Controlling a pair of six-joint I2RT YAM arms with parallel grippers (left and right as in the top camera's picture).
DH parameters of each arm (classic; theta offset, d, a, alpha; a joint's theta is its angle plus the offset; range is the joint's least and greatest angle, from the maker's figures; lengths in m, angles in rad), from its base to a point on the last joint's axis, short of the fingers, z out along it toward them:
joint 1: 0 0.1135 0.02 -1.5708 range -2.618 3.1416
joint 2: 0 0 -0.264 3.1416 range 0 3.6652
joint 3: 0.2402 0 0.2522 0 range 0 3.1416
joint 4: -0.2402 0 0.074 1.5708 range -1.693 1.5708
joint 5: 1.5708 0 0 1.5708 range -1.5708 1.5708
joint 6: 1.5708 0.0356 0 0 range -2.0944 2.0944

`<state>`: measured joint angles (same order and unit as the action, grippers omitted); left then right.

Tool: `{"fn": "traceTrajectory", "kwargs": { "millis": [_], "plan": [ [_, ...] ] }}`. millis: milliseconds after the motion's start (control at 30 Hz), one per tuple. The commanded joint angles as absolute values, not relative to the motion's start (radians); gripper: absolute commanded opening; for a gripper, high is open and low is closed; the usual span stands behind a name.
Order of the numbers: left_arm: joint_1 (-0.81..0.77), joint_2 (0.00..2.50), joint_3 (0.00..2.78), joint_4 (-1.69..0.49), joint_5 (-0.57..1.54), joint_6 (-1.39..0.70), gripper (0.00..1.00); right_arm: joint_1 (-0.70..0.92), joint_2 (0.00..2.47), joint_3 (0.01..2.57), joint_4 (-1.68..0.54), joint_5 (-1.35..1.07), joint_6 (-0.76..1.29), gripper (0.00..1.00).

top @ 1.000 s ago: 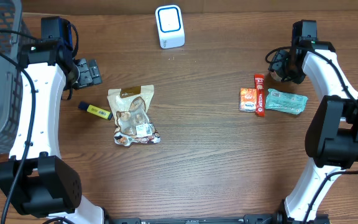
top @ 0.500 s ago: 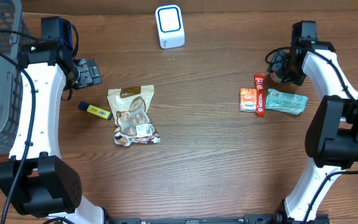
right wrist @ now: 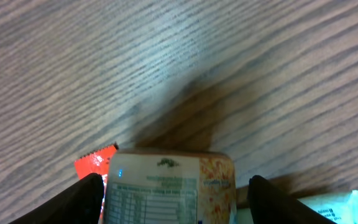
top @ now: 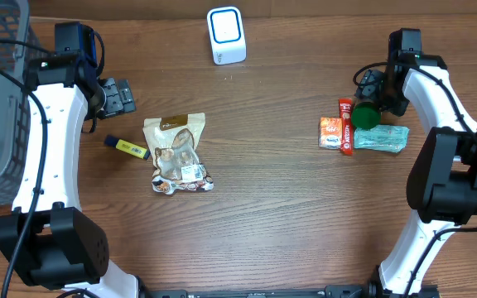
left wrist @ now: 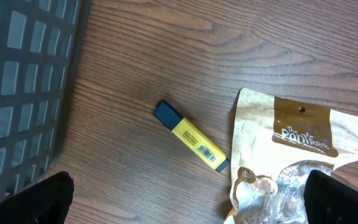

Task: Scan the item barcode

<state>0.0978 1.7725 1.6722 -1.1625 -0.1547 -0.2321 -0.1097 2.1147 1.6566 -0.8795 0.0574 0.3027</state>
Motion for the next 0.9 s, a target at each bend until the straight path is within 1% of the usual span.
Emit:
{"fn": "traceTrajectory", "kwargs": {
  "millis": [0,133,167,433,600,733,867],
  "plan": [
    [0.091,1.758,1.672,-1.163,-0.164,-0.224,1.0,-0.108,2.1,1.676,-0.9,0.048,0.307,0.76],
    [0.091,1.759,1.672,-1.163,-0.164,-0.224,1.0,-0.108,2.086,1.744,-0.963,-0.04,0.307,0.89],
    [0.091,1.759,1.672,-1.163,-0.164,-0.224,1.0,-0.108,2.083,1.757,-0.977,-0.04,0.307,0.9],
    [0.091,1.759,1.672,-1.163,-0.164,-0.224,1.0,-0.107,2.04,1.791,-1.068,-0.039,0.32,0.9],
    [0.091,1.758,1.672,-1.163,-0.164,-0.224,1.0,-0.107,2.009,1.791,-1.167,-0.037,0.368,0.95],
    [0.091,1.759,1.672,-1.163,-0.164,-0.224,1.0,-0.105,2.009,1.787,-1.245,-0.044,0.371,0.95],
    [0.091,1.759,1.672,-1.163,-0.164,-0.224,1.0,-0.094,2.009,1.774,-1.255,-0.047,0.371,0.93]
  ]
}}
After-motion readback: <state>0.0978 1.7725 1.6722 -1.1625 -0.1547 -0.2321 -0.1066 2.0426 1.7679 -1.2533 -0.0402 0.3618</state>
